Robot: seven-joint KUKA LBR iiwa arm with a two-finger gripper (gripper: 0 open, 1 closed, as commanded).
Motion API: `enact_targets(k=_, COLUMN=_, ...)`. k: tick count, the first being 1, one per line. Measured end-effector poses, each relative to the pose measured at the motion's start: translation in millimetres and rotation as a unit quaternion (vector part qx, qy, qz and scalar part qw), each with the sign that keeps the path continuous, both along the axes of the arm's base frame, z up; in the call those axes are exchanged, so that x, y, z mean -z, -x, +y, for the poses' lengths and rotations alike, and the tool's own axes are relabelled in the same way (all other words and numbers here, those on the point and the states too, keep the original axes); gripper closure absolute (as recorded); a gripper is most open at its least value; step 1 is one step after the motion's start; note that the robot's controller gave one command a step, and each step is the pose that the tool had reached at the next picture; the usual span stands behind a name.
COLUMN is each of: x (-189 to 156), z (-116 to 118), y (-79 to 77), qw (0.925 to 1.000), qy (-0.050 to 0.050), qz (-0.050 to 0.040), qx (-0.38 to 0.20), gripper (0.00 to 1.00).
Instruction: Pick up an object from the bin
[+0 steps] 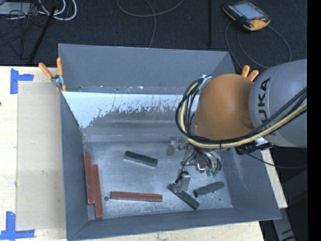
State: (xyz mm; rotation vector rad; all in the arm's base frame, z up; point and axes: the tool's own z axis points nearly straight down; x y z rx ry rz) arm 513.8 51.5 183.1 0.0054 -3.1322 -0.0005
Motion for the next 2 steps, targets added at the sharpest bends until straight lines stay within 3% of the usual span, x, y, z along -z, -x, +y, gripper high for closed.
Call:
enact_targets(k=1, x=-4, z=0, y=-1.6, qw=1.0000, qy=0.000, qz=-0.0038, qx=0.001, gripper=0.00)
enact_targets(k=2, x=22, z=4, y=-8.1, qw=0.9993, qy=0.000, qz=-0.0071, qx=0.037, gripper=0.00)
